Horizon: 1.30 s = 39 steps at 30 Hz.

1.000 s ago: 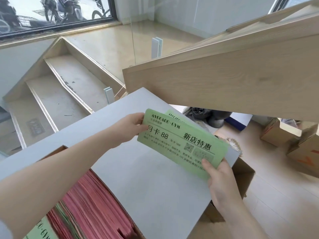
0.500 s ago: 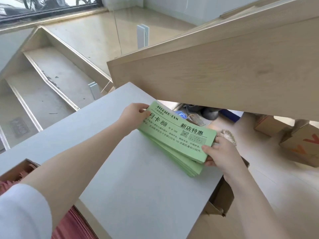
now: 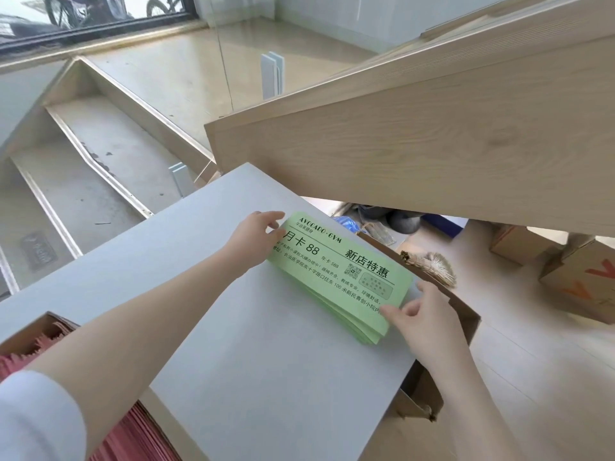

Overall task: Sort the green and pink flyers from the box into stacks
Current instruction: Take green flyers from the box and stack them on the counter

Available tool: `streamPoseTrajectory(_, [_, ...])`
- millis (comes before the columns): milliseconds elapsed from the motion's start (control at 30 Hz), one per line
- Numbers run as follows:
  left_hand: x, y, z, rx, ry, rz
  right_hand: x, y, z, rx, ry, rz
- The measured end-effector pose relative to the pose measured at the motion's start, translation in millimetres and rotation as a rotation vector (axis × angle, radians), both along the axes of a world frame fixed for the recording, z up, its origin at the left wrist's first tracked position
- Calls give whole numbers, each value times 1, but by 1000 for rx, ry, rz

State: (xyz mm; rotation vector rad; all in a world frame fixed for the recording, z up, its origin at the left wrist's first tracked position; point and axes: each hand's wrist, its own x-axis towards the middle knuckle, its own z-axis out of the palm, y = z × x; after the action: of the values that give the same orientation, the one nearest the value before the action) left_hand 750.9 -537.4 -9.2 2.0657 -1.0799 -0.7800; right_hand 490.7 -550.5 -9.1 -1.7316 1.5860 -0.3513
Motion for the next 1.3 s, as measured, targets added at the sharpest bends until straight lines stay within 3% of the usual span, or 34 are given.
streamPoseTrajectory(100, [4,2,6,65,-63,-2,5,-5,9,-301,276,136])
streamPoseTrajectory(200, [5,12,12,171,26,-95,20,-16,9,-219,380,396])
streamPoseTrajectory(267, [5,20,12,249,-61,-266,26,-16,1,-166,451,503])
streamPoseTrajectory(433, [6,19,10,262,-302,-384,25,-16,-10,-285,493,496])
streamPoseTrajectory(767, [7,27,14,217,-437,-396,28,-9,-3,-291,523,507])
streamPoseTrajectory(833, [5,42,29,159,-473,-382,30,3,6,-353,447,534])
streamPoseTrajectory(967, [5,101,68,-31,-435,-294,44,58,40,-433,-34,611])
streamPoseTrajectory(1067, [18,164,89,-105,-423,-191,60,110,68,-439,-271,737])
streamPoseTrajectory(1200, [35,256,101,-19,-378,-101,73,187,89,-382,-332,972])
streamPoseTrajectory(1300, [44,314,93,136,-447,-164,80,247,87,-338,-230,1078])
